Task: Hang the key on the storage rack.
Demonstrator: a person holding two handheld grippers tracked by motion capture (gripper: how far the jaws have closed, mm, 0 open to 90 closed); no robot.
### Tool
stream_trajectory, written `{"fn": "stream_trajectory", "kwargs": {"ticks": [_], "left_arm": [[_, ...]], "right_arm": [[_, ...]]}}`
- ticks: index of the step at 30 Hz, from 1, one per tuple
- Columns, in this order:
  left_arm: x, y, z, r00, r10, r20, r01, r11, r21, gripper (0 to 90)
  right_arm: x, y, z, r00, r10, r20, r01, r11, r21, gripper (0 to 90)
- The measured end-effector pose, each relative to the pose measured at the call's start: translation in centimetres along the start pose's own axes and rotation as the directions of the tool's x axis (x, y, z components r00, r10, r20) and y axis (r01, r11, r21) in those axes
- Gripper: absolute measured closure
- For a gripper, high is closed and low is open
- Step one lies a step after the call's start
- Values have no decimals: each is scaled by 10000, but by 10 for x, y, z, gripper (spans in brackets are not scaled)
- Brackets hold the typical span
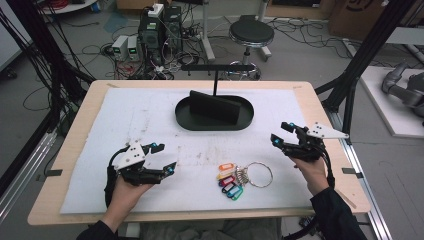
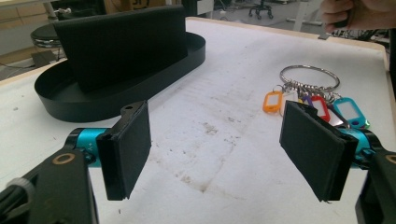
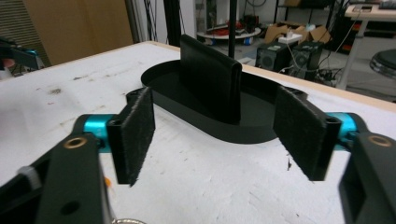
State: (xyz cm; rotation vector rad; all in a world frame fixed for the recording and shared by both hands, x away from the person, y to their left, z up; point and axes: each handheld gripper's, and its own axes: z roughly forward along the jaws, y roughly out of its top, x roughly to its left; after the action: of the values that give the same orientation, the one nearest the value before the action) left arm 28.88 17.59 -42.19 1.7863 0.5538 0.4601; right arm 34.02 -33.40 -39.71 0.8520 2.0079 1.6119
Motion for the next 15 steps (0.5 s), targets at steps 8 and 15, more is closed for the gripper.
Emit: {"fn": "stream_trajectory", "kwargs": {"ticks": [8,15], "left_arm": [[3,0,-5,9998,-13,-176,12,10000,-61,249],[6,0,-8,9993,-43,-358,40,10000,-78,249]], "right_arm": [[5,-3,-17,9976,611,321,-630,9961,621,225],[16,-12,-31,9954,849,451,-888,9917,928,257]]}}
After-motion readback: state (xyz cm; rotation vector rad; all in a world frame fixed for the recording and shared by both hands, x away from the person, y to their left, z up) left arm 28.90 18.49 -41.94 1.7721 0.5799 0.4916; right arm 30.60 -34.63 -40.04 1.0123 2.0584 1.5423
